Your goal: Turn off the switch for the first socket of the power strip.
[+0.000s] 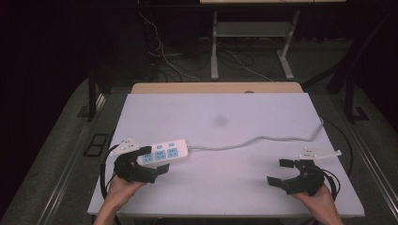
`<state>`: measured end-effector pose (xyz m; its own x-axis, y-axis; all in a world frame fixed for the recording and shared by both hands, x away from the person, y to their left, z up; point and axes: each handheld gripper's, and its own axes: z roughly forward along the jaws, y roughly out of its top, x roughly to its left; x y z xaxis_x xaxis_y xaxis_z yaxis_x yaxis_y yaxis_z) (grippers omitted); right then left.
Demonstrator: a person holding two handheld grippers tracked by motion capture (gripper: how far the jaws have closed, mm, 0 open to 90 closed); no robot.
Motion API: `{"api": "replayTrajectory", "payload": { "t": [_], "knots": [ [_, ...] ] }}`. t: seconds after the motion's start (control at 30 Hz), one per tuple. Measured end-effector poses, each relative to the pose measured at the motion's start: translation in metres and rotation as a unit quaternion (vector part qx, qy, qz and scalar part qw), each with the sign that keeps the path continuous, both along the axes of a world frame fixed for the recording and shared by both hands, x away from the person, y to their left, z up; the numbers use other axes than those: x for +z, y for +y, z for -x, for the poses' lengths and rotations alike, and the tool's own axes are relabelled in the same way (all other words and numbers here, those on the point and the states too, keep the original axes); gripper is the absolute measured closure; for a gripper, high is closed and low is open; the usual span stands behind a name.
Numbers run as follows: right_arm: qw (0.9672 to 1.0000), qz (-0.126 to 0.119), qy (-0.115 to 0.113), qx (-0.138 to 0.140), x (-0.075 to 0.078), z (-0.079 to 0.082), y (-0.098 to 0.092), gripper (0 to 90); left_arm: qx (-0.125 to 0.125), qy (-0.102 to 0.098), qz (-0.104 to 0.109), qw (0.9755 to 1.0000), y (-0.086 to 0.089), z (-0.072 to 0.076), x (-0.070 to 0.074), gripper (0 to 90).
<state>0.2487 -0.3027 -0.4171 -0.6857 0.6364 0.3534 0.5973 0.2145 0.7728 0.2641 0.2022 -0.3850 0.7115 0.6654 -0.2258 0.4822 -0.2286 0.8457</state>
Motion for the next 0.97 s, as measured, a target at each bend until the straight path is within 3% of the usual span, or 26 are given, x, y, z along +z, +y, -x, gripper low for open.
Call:
{"api": "replayTrajectory", "payload": {
  "t": [0.67,0.97],
  "knots": [
    [1.0,0.001,0.0,0.003,0.0,0.0,0.0,0.4,-0.011,0.009,0.003,0.9999,-0.009,0.013,-0.031,0.0],
    [1.0,0.002,0.001,0.003,-0.001,0.0,0.0,0.4,-0.023,0.023,-0.012,0.9994,-0.014,0.014,-0.043,0.0]
  ]
}}
